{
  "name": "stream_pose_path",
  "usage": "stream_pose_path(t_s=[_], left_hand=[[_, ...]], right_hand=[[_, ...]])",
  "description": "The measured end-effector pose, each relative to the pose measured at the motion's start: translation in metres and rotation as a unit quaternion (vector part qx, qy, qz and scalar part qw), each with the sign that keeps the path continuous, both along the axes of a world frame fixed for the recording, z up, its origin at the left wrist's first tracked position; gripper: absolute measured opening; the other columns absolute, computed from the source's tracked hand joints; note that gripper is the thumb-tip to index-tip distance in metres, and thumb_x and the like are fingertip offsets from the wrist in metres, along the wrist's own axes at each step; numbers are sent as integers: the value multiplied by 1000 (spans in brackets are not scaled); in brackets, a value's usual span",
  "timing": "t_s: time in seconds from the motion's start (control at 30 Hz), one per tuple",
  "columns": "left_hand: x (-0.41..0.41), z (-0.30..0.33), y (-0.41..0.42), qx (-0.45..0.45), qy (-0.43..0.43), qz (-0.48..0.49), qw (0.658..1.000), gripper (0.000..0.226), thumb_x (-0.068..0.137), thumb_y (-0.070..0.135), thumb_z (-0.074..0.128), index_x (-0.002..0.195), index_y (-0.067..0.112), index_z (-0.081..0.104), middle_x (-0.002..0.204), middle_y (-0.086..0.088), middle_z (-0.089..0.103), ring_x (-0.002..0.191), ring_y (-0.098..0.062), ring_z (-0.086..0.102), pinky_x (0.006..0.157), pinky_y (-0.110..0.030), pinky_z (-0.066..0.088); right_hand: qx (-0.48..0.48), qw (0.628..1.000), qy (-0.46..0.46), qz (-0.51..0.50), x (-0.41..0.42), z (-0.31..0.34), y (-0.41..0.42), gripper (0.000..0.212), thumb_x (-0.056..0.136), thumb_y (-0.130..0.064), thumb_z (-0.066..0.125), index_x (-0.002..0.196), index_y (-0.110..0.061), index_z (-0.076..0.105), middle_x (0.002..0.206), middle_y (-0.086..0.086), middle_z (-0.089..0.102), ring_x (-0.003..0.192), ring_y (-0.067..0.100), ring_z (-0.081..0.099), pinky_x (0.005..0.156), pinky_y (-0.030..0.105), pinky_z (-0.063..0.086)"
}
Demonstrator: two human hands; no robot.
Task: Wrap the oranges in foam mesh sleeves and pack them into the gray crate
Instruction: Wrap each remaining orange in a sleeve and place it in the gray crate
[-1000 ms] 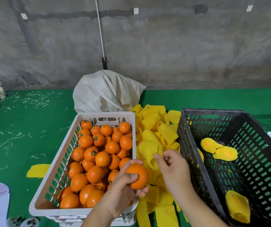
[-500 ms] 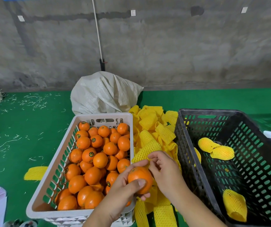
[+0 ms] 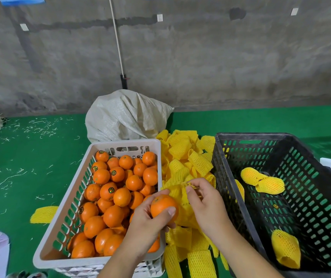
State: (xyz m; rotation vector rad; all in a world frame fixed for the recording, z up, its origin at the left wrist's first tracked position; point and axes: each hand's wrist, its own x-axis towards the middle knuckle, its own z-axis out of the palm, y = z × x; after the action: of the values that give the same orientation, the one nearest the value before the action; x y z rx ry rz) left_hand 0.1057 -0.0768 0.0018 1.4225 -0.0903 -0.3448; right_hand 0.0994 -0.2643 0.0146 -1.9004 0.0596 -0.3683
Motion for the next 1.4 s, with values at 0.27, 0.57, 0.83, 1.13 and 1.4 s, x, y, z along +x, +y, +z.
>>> stream_pose_path(t_s=[0.27,0.57,0.83,1.13,1.4], left_hand=[[8,-2,-5,-113,29,116,986,99,64,40,100,147,51,47,136,-3,71,124,-27,69,104,-49,54],[0,-11,2,-99,18,-40,994,82,85,30,84,154,48,43,141,-7,65,115,-33,67,94,-46,56],[7,-4,-7,5,12,207,978,47,83,30,86,120,35,57,98,-6,77,82,-22,73,72,-40,58],[-7,2,-10,-194,68,43,978,80,69,27,85,144,23,59,115,-18,68,85,-25,62,62,-36,52],[-7,3,-12,-23,-7,119,993,76,63,58,93,124,27,61,112,-2,78,103,-20,76,79,-27,62]], right_hand=[[-206,968,-109,93,-23,3,24,20,99,-21,58,117,-22,67,124,-12,63,118,2,54,99,13,41],[-204,969,-126,60,-16,4,14,29,94,-8,59,116,-27,62,119,-15,62,113,6,58,93,16,46],[-180,964,-172,88,-25,19,26,22,98,-13,58,114,-26,65,111,-15,61,104,4,59,87,17,48],[-113,985,-125,26,-21,17,32,36,95,-8,55,127,-20,66,119,-23,45,110,1,52,88,18,47],[-144,981,-128,28,-19,27,25,31,95,1,59,117,-16,73,111,-12,55,98,-2,56,80,11,43]])
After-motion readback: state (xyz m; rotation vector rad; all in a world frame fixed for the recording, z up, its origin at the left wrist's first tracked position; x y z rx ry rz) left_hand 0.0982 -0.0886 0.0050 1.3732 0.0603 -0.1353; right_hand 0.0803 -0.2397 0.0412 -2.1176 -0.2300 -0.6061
